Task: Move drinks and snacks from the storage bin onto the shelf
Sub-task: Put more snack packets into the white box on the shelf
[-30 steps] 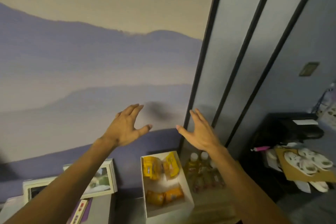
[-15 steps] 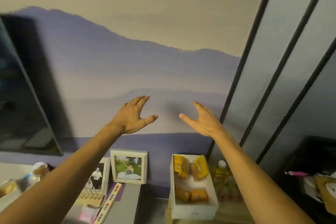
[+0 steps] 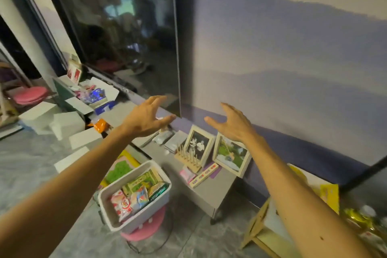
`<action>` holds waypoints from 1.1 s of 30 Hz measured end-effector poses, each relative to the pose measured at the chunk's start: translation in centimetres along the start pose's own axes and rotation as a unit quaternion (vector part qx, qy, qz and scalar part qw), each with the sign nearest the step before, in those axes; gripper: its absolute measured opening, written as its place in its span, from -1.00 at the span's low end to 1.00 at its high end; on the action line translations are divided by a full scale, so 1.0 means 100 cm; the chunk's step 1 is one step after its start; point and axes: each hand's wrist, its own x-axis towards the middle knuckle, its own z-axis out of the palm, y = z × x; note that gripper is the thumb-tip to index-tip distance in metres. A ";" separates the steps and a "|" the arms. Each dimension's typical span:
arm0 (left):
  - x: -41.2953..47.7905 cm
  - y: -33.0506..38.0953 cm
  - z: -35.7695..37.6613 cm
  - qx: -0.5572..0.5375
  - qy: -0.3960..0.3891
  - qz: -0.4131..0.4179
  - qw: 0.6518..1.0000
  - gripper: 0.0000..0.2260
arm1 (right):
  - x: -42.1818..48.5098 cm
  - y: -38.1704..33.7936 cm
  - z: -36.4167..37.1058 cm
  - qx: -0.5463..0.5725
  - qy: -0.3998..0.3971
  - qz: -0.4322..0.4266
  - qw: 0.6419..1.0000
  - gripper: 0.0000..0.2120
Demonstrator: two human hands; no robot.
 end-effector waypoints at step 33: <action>-0.122 -0.397 0.500 -0.063 -0.296 -0.210 0.930 0.24 | 0.166 0.112 0.624 -0.120 -0.446 -0.188 0.867 -0.04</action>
